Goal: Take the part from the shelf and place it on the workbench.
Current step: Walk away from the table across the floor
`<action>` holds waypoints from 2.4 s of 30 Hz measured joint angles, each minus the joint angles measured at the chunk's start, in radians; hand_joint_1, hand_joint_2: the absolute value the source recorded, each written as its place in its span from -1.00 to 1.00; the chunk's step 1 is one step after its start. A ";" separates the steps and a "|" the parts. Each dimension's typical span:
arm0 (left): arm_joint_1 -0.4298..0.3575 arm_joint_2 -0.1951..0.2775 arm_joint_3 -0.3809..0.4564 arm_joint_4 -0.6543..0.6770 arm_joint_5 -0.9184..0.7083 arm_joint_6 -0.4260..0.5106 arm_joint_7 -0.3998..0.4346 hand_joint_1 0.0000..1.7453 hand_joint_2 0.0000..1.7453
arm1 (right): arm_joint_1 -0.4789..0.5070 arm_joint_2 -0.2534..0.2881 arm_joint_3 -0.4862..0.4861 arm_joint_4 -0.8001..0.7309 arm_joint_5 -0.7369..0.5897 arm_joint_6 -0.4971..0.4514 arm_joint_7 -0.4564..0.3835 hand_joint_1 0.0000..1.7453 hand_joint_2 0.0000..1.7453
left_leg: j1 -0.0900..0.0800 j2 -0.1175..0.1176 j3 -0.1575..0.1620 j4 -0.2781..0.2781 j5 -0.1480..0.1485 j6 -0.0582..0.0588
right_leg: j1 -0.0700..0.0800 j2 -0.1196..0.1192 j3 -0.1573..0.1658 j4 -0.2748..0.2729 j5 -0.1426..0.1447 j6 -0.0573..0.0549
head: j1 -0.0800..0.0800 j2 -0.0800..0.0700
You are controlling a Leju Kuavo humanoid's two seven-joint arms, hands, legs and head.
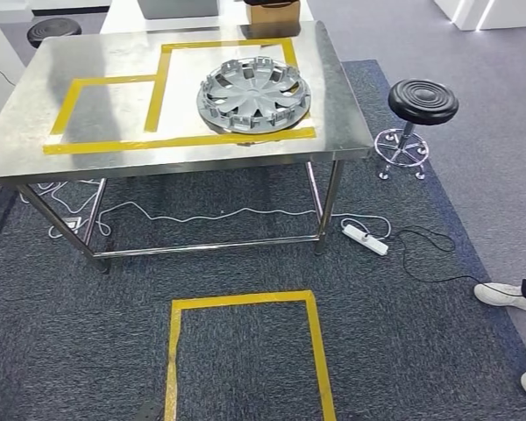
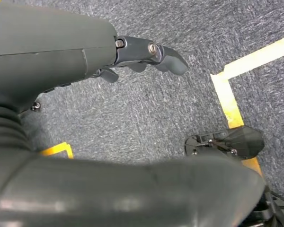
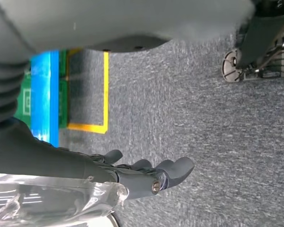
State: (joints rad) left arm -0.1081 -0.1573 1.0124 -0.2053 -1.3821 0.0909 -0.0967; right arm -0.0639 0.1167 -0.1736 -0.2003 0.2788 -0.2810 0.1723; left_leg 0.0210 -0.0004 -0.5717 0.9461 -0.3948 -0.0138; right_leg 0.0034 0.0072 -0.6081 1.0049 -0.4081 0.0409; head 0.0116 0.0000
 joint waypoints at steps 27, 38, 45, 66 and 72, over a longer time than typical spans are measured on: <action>0.001 0.007 -0.005 -0.004 -0.009 -0.003 -0.003 -1.00 -1.00 | 0.002 0.006 -0.033 0.000 0.012 0.010 -0.036 -1.00 -1.00 | -0.022 -0.076 0.017 0.087 -0.097 0.016 | 0.000 0.111 -0.028 0.052 -0.014 -0.017 | -0.020 0.000; 0.006 0.005 -0.006 -0.004 -0.008 0.000 -0.002 -1.00 -1.00 | 0.009 0.005 -0.041 0.000 0.017 0.009 -0.037 -1.00 -1.00 | -0.016 0.052 0.021 0.066 -0.080 0.025 | -0.003 -0.006 -0.114 0.270 -0.121 0.022 | -0.002 0.000; 0.001 0.004 -0.006 -0.004 -0.008 0.000 -0.002 -1.00 -1.00 | 0.006 0.006 -0.041 0.001 0.018 0.008 -0.037 -1.00 -1.00 | -0.025 0.111 0.031 0.066 -0.086 -0.008 | 0.003 -0.046 0.013 0.043 -0.047 -0.015 | -0.003 0.000; 0.009 -0.001 -0.006 -0.004 -0.011 0.001 -0.003 -1.00 -1.00 | 0.005 0.008 -0.042 0.001 0.031 0.007 -0.046 -1.00 -1.00 | -0.017 0.011 0.033 0.047 -0.075 0.029 | -0.009 0.005 -0.140 0.278 -0.144 0.028 | 0.009 0.000; 0.005 -0.002 -0.007 -0.004 -0.014 0.001 -0.003 -1.00 -1.00 | 0.006 0.007 -0.042 0.002 0.039 0.006 -0.047 -1.00 -1.00 | -0.025 0.083 0.043 0.049 -0.083 0.016 | -0.005 -0.068 0.018 0.052 -0.049 0.015 | 0.009 0.000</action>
State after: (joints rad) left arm -0.1036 -0.1591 1.0057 -0.2090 -1.3958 0.0919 -0.0996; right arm -0.0575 0.1241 -0.2154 -0.1987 0.3177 -0.2746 0.1258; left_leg -0.0039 0.0830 -0.5282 0.9954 -0.4782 0.0021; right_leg -0.0017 -0.0609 -0.5902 1.0564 -0.4571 0.0556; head 0.0202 -0.0001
